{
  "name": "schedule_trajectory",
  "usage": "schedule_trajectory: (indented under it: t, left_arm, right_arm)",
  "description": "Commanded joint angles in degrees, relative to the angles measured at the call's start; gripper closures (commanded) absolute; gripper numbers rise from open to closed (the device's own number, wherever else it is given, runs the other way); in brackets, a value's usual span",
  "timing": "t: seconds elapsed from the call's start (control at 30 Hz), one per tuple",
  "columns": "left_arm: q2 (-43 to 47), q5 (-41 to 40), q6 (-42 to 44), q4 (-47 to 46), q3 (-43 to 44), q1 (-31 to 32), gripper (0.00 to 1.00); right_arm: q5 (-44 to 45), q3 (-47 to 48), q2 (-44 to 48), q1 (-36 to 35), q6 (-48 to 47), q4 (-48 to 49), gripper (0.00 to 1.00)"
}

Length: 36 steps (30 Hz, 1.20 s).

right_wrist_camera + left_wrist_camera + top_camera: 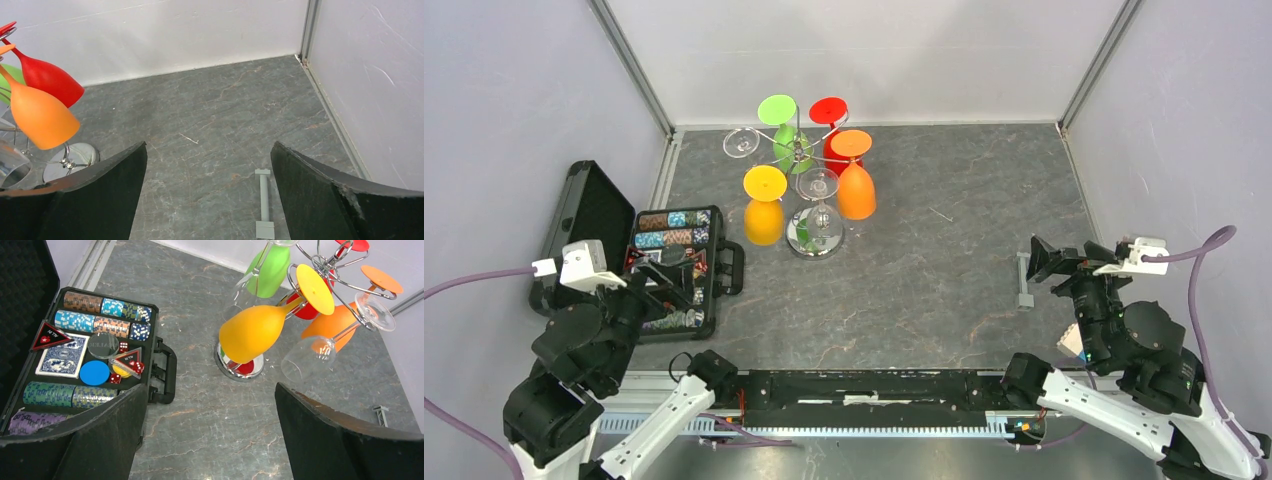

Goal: Take the wine glass off the wine glass rack

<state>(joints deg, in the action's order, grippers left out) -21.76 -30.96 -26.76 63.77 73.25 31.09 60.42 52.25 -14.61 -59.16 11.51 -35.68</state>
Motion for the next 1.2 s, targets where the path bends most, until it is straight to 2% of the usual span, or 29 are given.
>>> schedule_trajectory:
  t: [0.0, 0.43, 0.57, 0.73, 0.9, 0.93, 1.03, 1.17]
  left_arm:
    - [-1.09, 1.72, -1.48, -0.37, 1.94, -0.33, 0.0]
    - [-2.34, 9.03, 4.01, -8.53, 1.92, -0.33, 0.0]
    - [-3.56, 12.5, 5.24, -11.93, 2.26, -0.33, 0.0]
    - [-5.37, 22.65, 5.19, -15.06, 1.86, -0.31, 0.0]
    - [-5.62, 30.69, 2.42, -19.5, -1.29, -0.32, 0.0]
    - [-5.58, 31.73, 1.97, -20.19, -1.86, -0.33, 0.0]
    - [-5.77, 32.58, 1.28, -21.54, -3.1, -0.3, 0.0]
    - [-6.49, 31.14, 1.63, -23.02, -3.84, -0.32, 0.0]
  right_arm:
    - [-1.41, 2.25, -1.64, -0.17, -3.02, 1.61, 0.02]
    - [-7.18, 4.67, -13.77, -0.17, -4.35, 7.24, 0.02]
    - [-13.81, 7.84, -19.64, -0.19, 0.69, 7.25, 0.02]
    - [-22.42, 12.87, -27.67, -0.17, 11.73, 8.31, 0.02]
    - [-30.52, 20.33, -38.1, 0.71, 16.98, 11.85, 0.02]
    - [-31.94, 21.93, -39.93, 2.04, 18.17, 11.92, 0.02]
    - [-46.02, 25.08, -44.61, 12.01, 21.92, 14.72, 0.02]
    - [-63.76, 20.27, -48.18, 25.73, 31.19, 25.43, 0.03]
